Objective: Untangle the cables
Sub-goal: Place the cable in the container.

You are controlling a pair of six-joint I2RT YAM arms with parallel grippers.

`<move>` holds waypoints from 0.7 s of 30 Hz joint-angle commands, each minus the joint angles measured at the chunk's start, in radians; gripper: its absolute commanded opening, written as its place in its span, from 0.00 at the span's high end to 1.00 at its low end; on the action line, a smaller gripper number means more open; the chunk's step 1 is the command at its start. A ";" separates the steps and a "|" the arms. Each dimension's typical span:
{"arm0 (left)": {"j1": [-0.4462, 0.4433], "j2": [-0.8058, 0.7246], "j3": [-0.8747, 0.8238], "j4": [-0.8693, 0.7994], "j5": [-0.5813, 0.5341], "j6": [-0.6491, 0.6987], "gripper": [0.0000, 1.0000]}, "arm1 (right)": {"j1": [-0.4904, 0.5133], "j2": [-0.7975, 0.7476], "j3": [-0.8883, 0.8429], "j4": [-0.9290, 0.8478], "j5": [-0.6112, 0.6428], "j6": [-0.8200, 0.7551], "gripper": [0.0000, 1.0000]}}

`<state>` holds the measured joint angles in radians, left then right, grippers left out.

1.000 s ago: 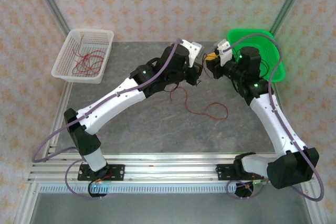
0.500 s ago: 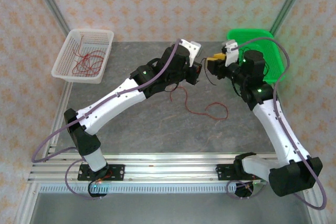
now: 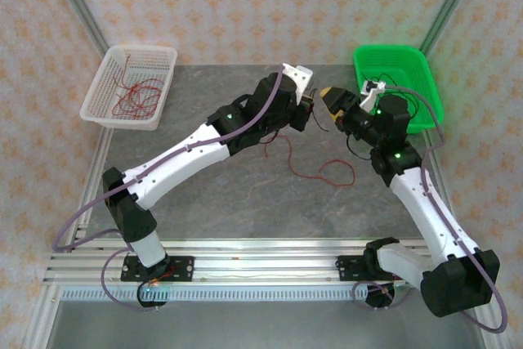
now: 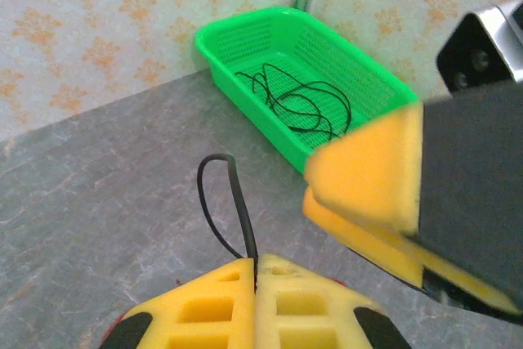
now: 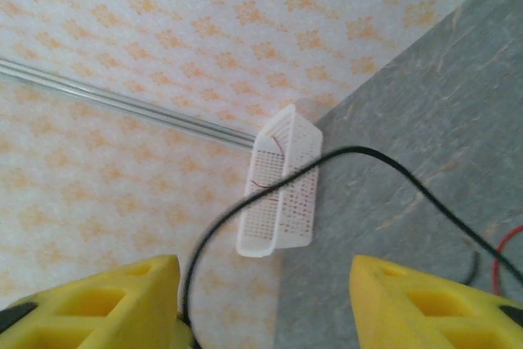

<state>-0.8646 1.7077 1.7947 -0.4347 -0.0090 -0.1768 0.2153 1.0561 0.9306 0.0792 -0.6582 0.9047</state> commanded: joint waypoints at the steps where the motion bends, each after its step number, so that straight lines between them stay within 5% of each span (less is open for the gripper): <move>1: -0.013 -0.029 -0.012 0.034 0.031 0.038 1.00 | 0.003 -0.020 -0.001 0.152 -0.026 0.175 0.41; 9: -0.034 -0.035 -0.039 0.065 0.045 0.070 1.00 | 0.006 0.007 -0.072 0.287 -0.054 0.367 0.38; 21: -0.054 -0.044 -0.057 0.129 0.009 0.116 1.00 | 0.007 -0.010 -0.073 0.257 -0.041 0.404 0.37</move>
<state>-0.9100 1.7077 1.7531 -0.3542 0.0174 -0.0917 0.2157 1.0668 0.8570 0.2893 -0.6891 1.2839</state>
